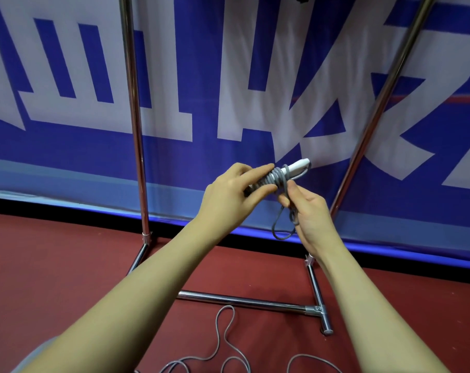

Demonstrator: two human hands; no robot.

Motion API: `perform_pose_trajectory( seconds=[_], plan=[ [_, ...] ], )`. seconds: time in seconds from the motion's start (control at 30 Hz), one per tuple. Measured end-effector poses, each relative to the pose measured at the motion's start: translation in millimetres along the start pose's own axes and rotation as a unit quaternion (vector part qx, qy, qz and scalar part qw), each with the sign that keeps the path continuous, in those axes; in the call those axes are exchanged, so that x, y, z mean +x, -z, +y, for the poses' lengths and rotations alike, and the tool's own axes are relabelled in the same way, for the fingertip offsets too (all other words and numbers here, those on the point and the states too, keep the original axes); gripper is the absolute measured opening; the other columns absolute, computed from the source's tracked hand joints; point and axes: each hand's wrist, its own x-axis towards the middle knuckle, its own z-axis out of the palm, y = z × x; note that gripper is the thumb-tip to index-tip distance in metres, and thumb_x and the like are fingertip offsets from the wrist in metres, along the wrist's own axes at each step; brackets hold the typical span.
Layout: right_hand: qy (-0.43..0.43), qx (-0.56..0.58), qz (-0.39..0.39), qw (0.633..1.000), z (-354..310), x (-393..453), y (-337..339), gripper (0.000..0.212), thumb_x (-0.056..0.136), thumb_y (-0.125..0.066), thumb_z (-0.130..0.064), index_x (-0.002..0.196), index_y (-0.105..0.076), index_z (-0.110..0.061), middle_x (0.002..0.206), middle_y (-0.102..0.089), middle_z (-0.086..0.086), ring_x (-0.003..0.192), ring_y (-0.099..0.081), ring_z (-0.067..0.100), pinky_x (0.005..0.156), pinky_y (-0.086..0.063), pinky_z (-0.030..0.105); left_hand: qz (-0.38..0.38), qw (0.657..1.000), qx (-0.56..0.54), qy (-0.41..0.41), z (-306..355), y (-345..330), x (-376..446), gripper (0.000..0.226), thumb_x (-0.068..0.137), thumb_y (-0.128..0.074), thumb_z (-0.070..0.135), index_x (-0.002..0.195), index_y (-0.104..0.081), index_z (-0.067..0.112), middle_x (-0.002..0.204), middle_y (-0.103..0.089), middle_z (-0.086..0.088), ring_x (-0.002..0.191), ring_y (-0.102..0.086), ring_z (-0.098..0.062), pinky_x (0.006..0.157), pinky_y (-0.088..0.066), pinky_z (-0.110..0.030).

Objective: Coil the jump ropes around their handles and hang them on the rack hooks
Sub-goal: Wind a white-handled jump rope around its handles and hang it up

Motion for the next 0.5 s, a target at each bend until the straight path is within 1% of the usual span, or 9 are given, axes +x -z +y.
perform_pose_trajectory(
  seconds=[0.07, 0.17, 0.23, 0.27, 0.3, 0.33, 0.4, 0.43, 0.5],
  plan=[
    [0.001, -0.009, 0.01, 1.0, 2, 0, 0, 0.052, 0.1, -0.047, -0.028, 0.099, -0.05, 0.024, 0.055, -0.042, -0.01, 0.047, -0.032, 0.003, 0.053, -0.03, 0.015, 0.026, 0.989, 0.134, -0.058, -2, -4, 0, 0.047, 0.089, -0.046, 0.048, 0.124, -0.065, 0.025, 0.096, -0.061, -0.005, 0.07, -0.06, -0.021, 0.044, -0.044, -0.03],
    [0.003, -0.011, 0.023, 1.0, 2, 2, -1, 0.054, 0.099, -0.048, -0.03, 0.092, -0.049, 0.024, 0.054, -0.041, -0.009, 0.047, -0.032, 0.003, 0.052, -0.031, 0.014, 0.047, 0.969, 0.219, -0.101, -3, -10, 0, 0.049, 0.092, -0.041, 0.043, 0.128, -0.063, 0.017, 0.089, -0.058, -0.01, 0.063, -0.056, -0.025, 0.037, -0.036, -0.024],
    [0.001, -0.004, 0.025, 1.0, 2, 1, -3, 0.051, 0.099, -0.049, -0.029, 0.082, -0.053, 0.018, 0.054, -0.04, -0.009, 0.05, -0.035, 0.002, 0.059, -0.032, 0.016, 0.046, 0.963, 0.232, -0.131, -8, -12, -2, 0.053, 0.09, -0.049, 0.046, 0.13, -0.061, 0.013, 0.088, -0.057, -0.011, 0.06, -0.054, -0.025, 0.035, -0.038, -0.025],
    [0.0, 0.002, 0.024, 1.0, 3, 0, -4, 0.046, 0.098, -0.05, -0.029, 0.076, -0.055, 0.011, 0.053, -0.04, -0.009, 0.051, -0.036, 0.002, 0.062, -0.032, 0.017, 0.042, 0.96, 0.235, -0.146, -10, -12, -3, 0.059, 0.085, -0.06, 0.046, 0.131, -0.059, 0.01, 0.087, -0.057, -0.011, 0.059, -0.054, -0.025, 0.035, -0.038, -0.025],
    [-0.001, 0.006, 0.024, 1.0, 3, -1, -5, 0.043, 0.098, -0.05, -0.03, 0.074, -0.054, 0.005, 0.053, -0.04, -0.009, 0.051, -0.037, 0.002, 0.061, -0.032, 0.016, 0.033, 0.959, 0.237, -0.154, -12, -12, -4, 0.066, 0.078, -0.07, 0.045, 0.132, -0.058, 0.008, 0.086, -0.057, -0.012, 0.057, -0.053, -0.026, 0.035, -0.038, -0.025],
    [0.0, 0.005, 0.025, 1.0, 3, -1, -6, 0.043, 0.098, -0.05, -0.031, 0.071, -0.053, 0.003, 0.053, -0.04, -0.008, 0.05, -0.035, 0.002, 0.058, -0.031, 0.015, 0.03, 0.958, 0.239, -0.154, -14, -11, -4, 0.07, 0.074, -0.074, 0.043, 0.132, -0.058, 0.007, 0.084, -0.057, -0.013, 0.054, -0.053, -0.026, 0.035, -0.037, -0.025],
    [0.01, -0.014, 0.018, 1.0, 3, -1, -7, 0.045, 0.099, -0.049, -0.032, 0.064, -0.048, -0.002, 0.054, -0.039, -0.008, 0.053, -0.032, 0.004, 0.058, -0.028, 0.015, 0.037, 0.962, 0.234, -0.133, -15, -8, -2, 0.067, 0.078, -0.06, 0.049, 0.131, -0.058, 0.008, 0.081, -0.056, -0.01, 0.049, -0.05, -0.024, 0.037, -0.032, -0.022],
    [0.017, -0.028, 0.01, 0.999, 4, -1, -7, 0.044, 0.099, -0.048, -0.032, 0.063, -0.047, -0.007, 0.056, -0.04, -0.007, 0.058, -0.034, 0.007, 0.061, -0.029, 0.019, 0.028, 0.968, 0.221, -0.115, -15, -5, -2, 0.07, 0.08, -0.051, 0.053, 0.134, -0.056, 0.009, 0.083, -0.056, -0.008, 0.051, -0.049, -0.023, 0.039, -0.032, -0.022],
    [0.025, -0.043, -0.011, 0.999, 5, 1, -5, 0.042, 0.1, -0.048, -0.029, 0.062, -0.046, -0.013, 0.061, -0.045, -0.007, 0.066, -0.039, 0.01, 0.069, -0.031, 0.026, -0.03, 0.983, 0.171, -0.059, -15, 1, 0, 0.078, 0.081, -0.042, 0.062, 0.144, -0.045, 0.016, 0.091, -0.054, -0.002, 0.064, -0.052, -0.02, 0.048, -0.037, -0.026]
  ],
)
